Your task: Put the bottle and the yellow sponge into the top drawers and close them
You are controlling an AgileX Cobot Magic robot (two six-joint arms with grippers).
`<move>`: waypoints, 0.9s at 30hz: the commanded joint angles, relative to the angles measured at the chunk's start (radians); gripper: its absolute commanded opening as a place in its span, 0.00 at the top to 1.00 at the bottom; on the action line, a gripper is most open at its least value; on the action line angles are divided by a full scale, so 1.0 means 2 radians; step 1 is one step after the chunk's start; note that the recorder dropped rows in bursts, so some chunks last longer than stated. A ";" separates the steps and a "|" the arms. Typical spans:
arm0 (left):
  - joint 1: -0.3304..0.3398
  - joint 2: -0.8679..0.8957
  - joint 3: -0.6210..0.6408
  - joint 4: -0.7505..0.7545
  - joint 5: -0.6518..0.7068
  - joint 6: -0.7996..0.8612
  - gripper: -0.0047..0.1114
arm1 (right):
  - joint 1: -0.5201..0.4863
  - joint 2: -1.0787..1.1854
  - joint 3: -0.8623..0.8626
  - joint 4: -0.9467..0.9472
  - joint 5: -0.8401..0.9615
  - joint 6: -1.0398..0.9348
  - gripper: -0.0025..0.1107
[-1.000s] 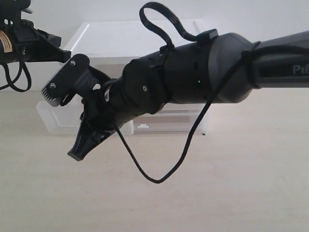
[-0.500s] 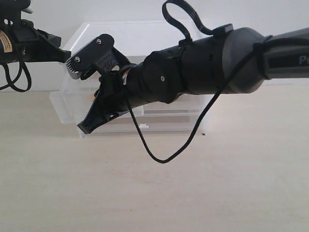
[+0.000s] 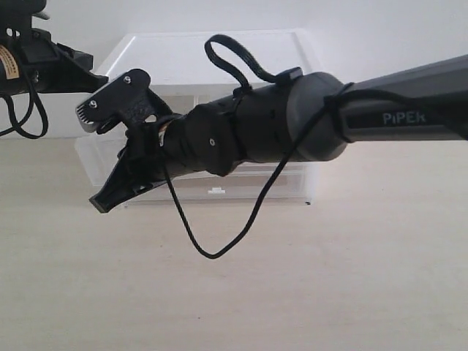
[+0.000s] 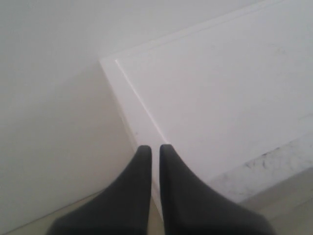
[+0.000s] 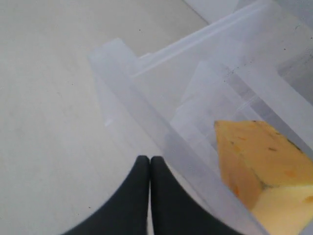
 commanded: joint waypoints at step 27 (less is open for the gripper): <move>-0.024 -0.142 0.021 0.049 0.203 0.028 0.92 | -0.146 -0.143 -0.035 0.041 0.306 -0.123 0.98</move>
